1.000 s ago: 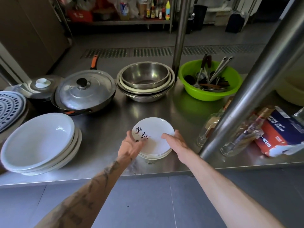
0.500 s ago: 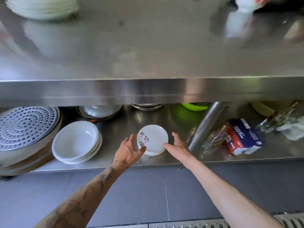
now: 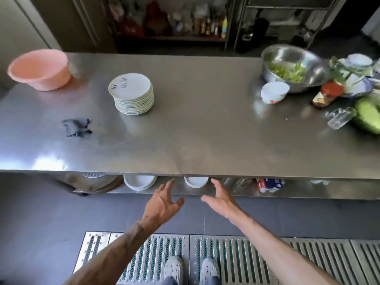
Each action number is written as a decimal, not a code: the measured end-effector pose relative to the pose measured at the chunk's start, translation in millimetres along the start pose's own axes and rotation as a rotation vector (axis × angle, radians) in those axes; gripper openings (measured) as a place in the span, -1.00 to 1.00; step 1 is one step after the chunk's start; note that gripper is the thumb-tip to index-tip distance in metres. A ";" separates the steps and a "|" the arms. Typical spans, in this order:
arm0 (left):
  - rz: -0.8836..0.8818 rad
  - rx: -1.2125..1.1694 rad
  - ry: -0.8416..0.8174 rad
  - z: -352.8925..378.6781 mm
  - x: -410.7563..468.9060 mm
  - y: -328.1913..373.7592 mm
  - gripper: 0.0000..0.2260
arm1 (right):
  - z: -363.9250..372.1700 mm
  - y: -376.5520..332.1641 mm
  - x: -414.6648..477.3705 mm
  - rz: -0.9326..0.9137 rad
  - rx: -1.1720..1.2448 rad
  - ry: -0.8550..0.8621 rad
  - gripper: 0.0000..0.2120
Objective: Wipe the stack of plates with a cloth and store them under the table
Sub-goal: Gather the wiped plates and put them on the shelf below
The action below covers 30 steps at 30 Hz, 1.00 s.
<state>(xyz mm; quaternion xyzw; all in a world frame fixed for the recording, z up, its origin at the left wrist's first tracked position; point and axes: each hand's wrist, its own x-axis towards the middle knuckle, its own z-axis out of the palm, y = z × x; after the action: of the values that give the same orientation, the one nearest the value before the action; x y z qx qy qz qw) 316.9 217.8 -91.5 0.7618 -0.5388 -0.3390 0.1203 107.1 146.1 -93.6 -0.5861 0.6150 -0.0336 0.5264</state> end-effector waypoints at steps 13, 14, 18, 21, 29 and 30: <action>0.116 0.078 0.333 -225.6 7.0 81.8 -0.34 | -90.9 -240.0 -26.4 -0.345 -0.066 0.114 -0.22; 0.119 0.079 0.349 -238.6 13.6 78.4 -0.34 | -89.6 -253.9 -21.6 -0.356 -0.064 0.121 -0.21; 0.154 0.115 0.386 -288.1 47.3 56.8 -0.33 | -75.2 -309.0 1.2 -0.387 -0.052 0.133 -0.22; 0.201 0.133 0.380 -325.6 81.8 33.2 -0.33 | -58.1 -348.7 24.4 -0.389 -0.049 0.163 -0.21; 0.227 0.108 0.310 -404.8 164.4 -27.0 -0.36 | -12.0 -422.3 96.1 -0.311 0.008 0.210 -0.21; 0.218 0.103 0.298 -410.0 175.5 -34.3 -0.36 | -7.9 -428.0 107.1 -0.297 0.011 0.199 -0.21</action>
<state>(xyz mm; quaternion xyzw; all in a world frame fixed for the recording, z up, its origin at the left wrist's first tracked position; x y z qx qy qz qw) 640.4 -1.9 125.6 0.7459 -0.6109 -0.1794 0.1957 420.9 -72.4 126.5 -0.6615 0.5705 -0.1719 0.4554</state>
